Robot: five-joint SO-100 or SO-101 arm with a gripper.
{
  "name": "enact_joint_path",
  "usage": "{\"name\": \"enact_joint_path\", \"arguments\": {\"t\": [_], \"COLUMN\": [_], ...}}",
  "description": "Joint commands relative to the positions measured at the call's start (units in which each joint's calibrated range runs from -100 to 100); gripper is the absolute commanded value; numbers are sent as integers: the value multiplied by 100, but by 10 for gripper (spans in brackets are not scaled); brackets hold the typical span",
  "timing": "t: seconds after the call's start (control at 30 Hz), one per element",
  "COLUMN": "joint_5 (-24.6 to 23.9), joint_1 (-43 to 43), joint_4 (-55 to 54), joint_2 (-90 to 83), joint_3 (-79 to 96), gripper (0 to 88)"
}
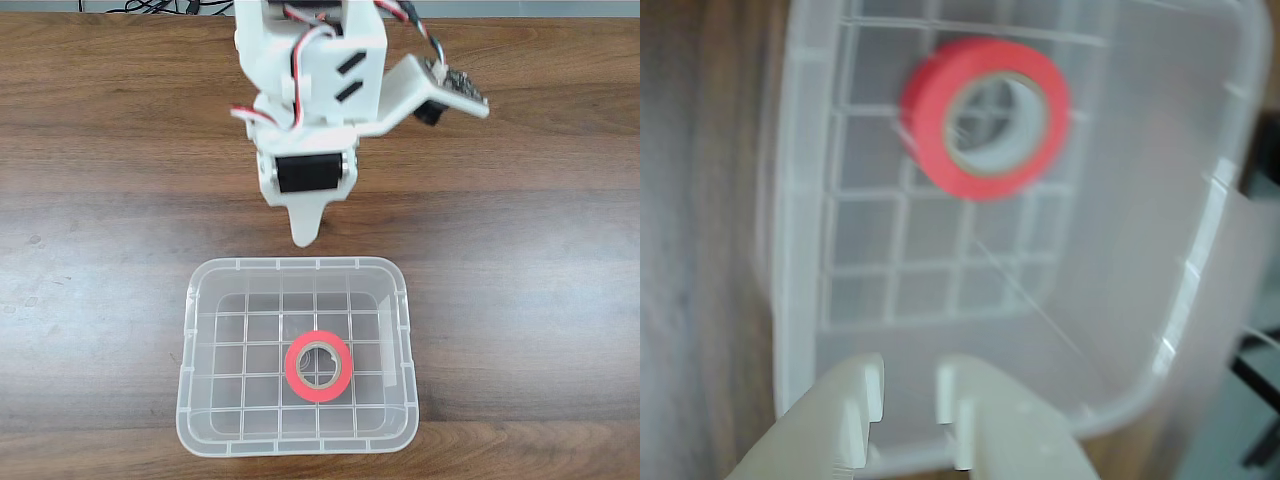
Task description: Grab the tape and place it in the box.
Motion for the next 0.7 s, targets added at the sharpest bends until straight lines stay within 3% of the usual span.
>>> {"name": "enact_joint_path", "arguments": {"t": [0.0,0.33,0.67], "joint_5": [189,173,141], "joint_1": [162,1,-416], "joint_4": [102,33,-2390], "joint_2": [-2010,-5035,-7585], "joint_3": [760,5254,10108], "gripper": [17,17,17]}}
